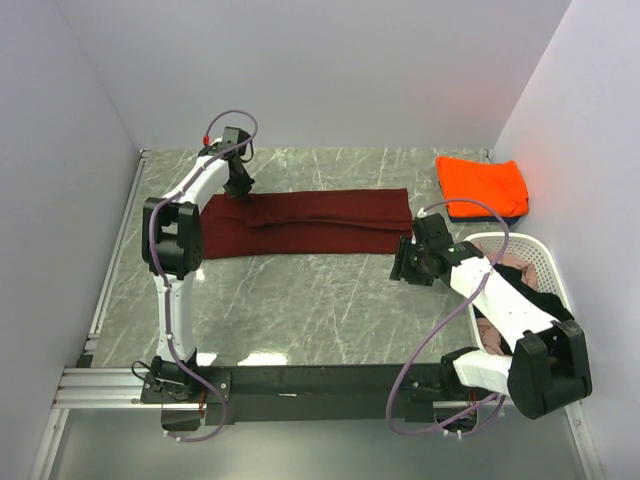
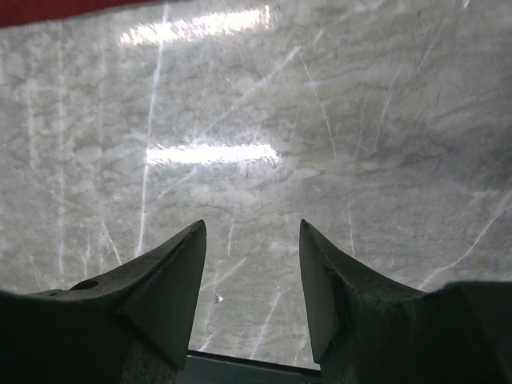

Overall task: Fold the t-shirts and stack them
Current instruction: Fold the tshirt

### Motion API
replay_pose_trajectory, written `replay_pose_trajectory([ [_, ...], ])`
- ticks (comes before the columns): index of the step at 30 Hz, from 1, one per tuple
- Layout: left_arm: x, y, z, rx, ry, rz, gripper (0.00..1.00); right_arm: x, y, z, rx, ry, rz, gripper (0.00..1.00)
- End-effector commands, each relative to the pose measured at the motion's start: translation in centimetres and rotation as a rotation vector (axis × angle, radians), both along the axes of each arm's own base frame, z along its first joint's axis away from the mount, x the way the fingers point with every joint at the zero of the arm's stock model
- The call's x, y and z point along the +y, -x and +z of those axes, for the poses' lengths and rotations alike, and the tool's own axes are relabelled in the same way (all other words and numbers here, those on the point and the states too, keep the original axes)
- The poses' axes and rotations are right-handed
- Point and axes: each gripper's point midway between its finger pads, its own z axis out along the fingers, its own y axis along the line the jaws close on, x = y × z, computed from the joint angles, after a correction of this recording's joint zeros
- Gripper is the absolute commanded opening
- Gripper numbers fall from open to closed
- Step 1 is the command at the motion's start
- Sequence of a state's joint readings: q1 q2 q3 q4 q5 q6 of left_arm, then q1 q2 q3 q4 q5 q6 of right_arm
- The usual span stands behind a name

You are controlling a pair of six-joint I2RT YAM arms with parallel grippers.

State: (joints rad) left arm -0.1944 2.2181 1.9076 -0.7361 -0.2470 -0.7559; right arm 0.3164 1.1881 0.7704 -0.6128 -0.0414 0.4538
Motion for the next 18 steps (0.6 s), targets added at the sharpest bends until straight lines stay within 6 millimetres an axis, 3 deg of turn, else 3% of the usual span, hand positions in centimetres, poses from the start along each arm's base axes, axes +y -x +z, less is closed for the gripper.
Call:
replay_pose_trajectory([
  [1,0.1,-1.5,1.9,-0.076,0.044,0.029,0.19,0.6,-2.7,2.5,-0.099,-0.007,0.007,0.57],
  [5,0.3,-1.4,3.8,-0.114,0.046,0.024,0.34,0.5,-4.3,3.4,-0.13,-0.004,-0.008,0.57],
  [6,0.5,-1.3,5.2,-0.138,0.049,0.026,0.43,0.3,-4.7,3.2,-0.125,-0.001,-0.016,0.57],
  [7,0.8,-1.0,5.7,-0.144,0.05,0.03,0.46,0.3,-5.1,3.4,-0.132,-0.004,-0.02,0.57],
  [8,1.2,-0.5,5.8,-0.138,0.047,0.041,0.53,0.3,-5.7,3.6,-0.14,-0.01,-0.031,0.56],
  [10,2.1,0.8,8.1,-0.169,0.056,0.065,0.68,0.0,-6.7,3.4,-0.137,-0.013,-0.053,0.55],
  [11,2.6,2.4,6.7,-0.131,0.049,0.071,0.73,0.0,-7.2,3.7,-0.142,-0.023,-0.066,0.55],
  [12,2.8,3.1,8.9,-0.187,0.073,0.08,0.76,0.0,-7.6,3.3,-0.132,-0.03,-0.074,0.54],
  [13,3.8,5.1,6.9,-0.137,0.069,0.099,0.76,-0.4,-8.2,3.4,-0.138,-0.04,-0.097,0.54],
  [14,4.1,6.0,6.9,-0.138,0.078,0.113,0.76,-0.4,-8.8,3.5,-0.142,-0.053,-0.104,0.54],
  [15,4.7,7.0,8.4,-0.174,0.087,0.122,0.74,-0.5,-9.2,3.1,-0.129,-0.061,-0.11,0.53],
  [16,5.4,7.6,8.2,-0.179,0.092,0.135,0.71,-0.7,-9.9,3.1,-0.133,-0.082,-0.124,0.52],
  [17,5.8,9.2,6.6,-0.139,0.085,0.139,0.67,-0.8,-10.4,3.2,-0.139,-0.096,-0.135,0.52],
  [18,6.5,10.0,7.1,-0.153,0.084,0.146,0.59,-1.0,-10.9,2.7,-0.125,-0.103,-0.144,0.5],
])
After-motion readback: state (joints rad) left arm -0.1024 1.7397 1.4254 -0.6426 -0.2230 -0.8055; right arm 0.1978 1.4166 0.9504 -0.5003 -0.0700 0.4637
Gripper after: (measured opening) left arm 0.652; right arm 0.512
